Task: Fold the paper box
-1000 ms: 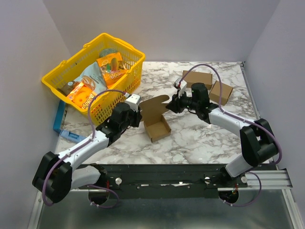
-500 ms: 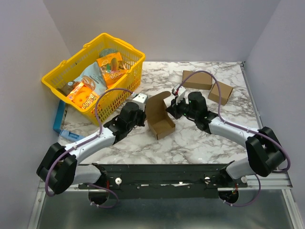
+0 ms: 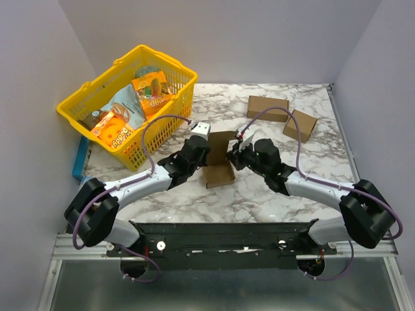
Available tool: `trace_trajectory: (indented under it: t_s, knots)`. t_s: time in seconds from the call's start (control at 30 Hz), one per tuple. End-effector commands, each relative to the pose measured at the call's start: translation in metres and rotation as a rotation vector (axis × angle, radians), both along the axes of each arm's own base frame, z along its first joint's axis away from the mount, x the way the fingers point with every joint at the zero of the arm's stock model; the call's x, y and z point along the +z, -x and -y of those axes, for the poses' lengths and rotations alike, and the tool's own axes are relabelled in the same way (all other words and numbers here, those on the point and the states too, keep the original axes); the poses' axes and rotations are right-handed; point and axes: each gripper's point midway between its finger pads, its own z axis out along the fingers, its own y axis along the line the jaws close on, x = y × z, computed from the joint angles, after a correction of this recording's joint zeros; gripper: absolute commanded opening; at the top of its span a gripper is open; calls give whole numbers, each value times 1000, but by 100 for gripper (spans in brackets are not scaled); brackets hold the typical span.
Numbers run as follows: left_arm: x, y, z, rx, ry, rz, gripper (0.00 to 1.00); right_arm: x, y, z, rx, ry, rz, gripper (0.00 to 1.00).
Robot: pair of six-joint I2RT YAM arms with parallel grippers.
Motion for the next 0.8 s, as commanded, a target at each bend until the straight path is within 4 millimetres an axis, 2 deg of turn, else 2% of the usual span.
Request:
trace_trajectory:
  t_s: [0.0,0.2,0.6,0.7,0.77]
  knots:
    - [18,-10,19,95,86,44,15,8,15,-9,-5,-72,9,5]
    - [11,-10,7,238,95,45,16,0,19,1,-50,-79,-1,5]
    - [-5,7,11,342,173,18,25,-8,22,19,-132,-64,-8,5]
    - [0,6,21,332,230,18,30,-10,22,25,-162,-66,-15,4]
    - [2,7,26,297,229,16,39,-9,20,27,-185,-66,-18,2]
